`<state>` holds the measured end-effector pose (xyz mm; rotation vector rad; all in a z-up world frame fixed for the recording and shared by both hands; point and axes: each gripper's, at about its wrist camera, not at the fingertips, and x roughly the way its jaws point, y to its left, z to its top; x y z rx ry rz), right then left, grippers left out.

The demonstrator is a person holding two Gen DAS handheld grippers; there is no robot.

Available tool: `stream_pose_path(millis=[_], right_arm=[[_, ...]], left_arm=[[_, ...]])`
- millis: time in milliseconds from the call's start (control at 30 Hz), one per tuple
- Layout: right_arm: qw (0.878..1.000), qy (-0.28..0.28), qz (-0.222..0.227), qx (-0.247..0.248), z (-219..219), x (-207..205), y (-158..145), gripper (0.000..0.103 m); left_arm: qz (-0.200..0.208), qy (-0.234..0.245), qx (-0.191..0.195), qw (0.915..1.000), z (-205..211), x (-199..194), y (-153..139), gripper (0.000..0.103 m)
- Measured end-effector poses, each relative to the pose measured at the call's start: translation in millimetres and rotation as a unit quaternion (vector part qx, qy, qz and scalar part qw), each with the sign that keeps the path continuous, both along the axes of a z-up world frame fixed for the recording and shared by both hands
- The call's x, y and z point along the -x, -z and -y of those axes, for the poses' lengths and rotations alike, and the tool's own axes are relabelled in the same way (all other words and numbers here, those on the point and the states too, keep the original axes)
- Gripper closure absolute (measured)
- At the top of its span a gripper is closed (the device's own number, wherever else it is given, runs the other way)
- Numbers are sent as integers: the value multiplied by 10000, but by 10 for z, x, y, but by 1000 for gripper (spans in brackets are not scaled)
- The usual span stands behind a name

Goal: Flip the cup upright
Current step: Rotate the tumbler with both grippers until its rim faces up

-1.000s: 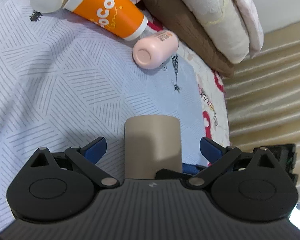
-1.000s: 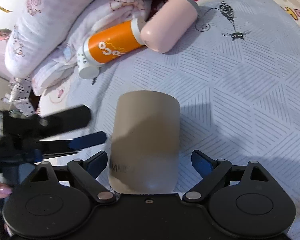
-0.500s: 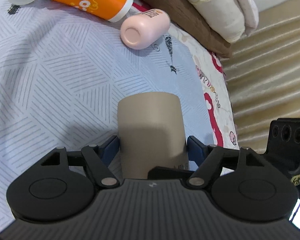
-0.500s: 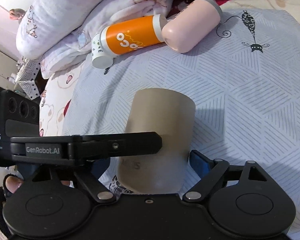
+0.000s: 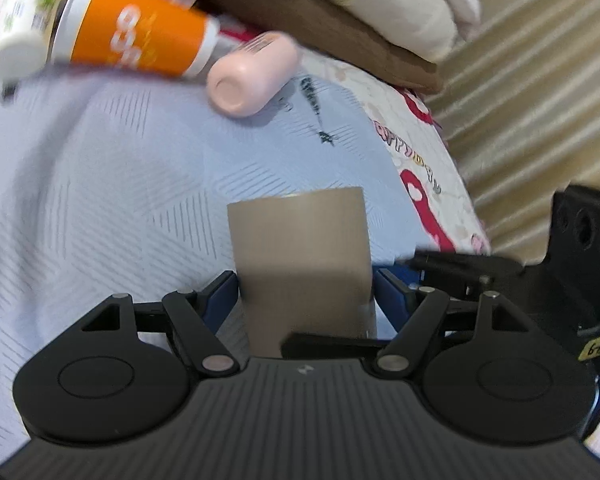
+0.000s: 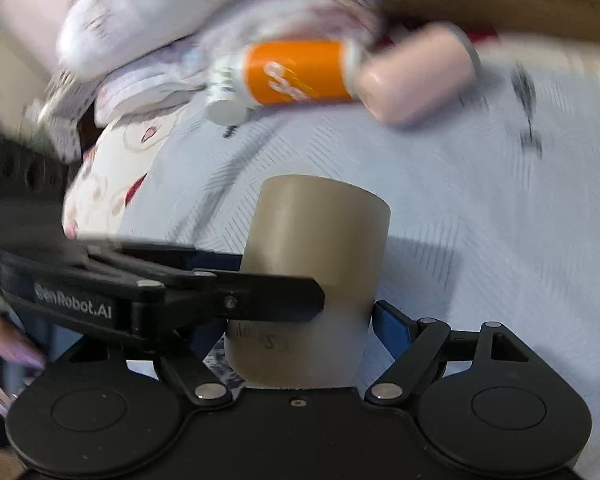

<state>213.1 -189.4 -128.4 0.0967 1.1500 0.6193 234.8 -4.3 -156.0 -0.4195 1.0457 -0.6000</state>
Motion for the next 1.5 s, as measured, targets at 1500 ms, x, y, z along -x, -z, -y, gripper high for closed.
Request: stream_pose_path(millis=[1500], right_arm=[[9508, -302, 2963, 857, -669, -232, 280, 21]], left_arm=[[1857, -229, -1428, 9719, 32, -193, -176, 31]])
